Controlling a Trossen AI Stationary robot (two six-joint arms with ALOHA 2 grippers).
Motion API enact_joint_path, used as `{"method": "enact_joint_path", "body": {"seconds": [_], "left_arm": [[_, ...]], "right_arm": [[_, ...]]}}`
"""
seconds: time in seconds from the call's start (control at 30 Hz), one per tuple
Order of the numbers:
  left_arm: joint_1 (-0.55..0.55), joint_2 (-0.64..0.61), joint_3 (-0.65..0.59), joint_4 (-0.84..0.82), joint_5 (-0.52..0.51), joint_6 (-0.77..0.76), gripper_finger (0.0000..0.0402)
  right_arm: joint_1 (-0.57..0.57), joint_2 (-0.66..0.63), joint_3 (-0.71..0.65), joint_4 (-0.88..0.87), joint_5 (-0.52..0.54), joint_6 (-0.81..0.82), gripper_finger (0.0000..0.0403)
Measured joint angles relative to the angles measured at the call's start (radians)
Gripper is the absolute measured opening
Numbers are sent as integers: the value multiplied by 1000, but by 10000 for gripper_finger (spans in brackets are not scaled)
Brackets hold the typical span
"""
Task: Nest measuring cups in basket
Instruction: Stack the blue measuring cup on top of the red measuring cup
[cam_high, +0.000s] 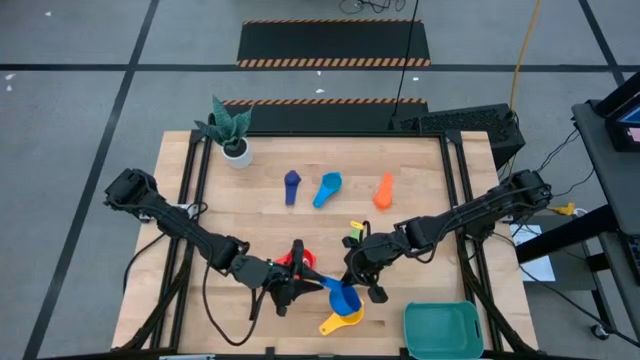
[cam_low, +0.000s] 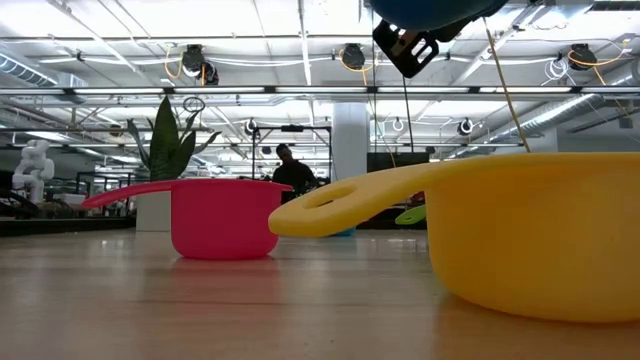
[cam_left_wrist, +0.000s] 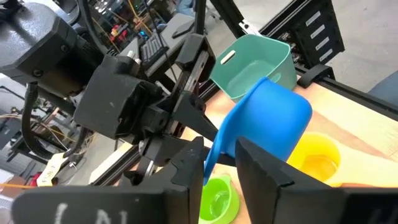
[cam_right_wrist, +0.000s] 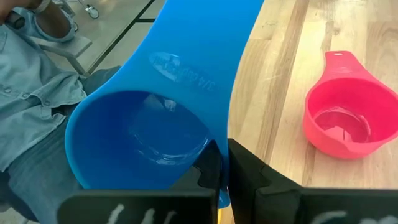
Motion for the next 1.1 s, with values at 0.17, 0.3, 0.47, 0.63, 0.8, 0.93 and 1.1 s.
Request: {"method": "enact_joint_path", "body": {"seconds": [0.17,0.3,0.47,0.63,0.8,0.93,1.1], "left_arm": [[0,0,0,-1,0,-2,79],[0,0,0,-2,0,-9,79],[4,25,0,28,-4,-6,80],[13,91,0,133,-11,49,104],[13,97,0,162,-11,73,119],[4,70,0,141,-11,52,119],[3,72,0,124,-11,39,98]], "right_arm": [[0,0,0,0,-23,3,4],[0,0,0,0,-24,3,4],[0,0,0,0,-24,3,4],[0,0,0,2,-24,5,4],[0,0,0,0,-23,10,4],[0,0,0,-2,-34,9,4],[0,0,0,-2,-44,9,4]]}}
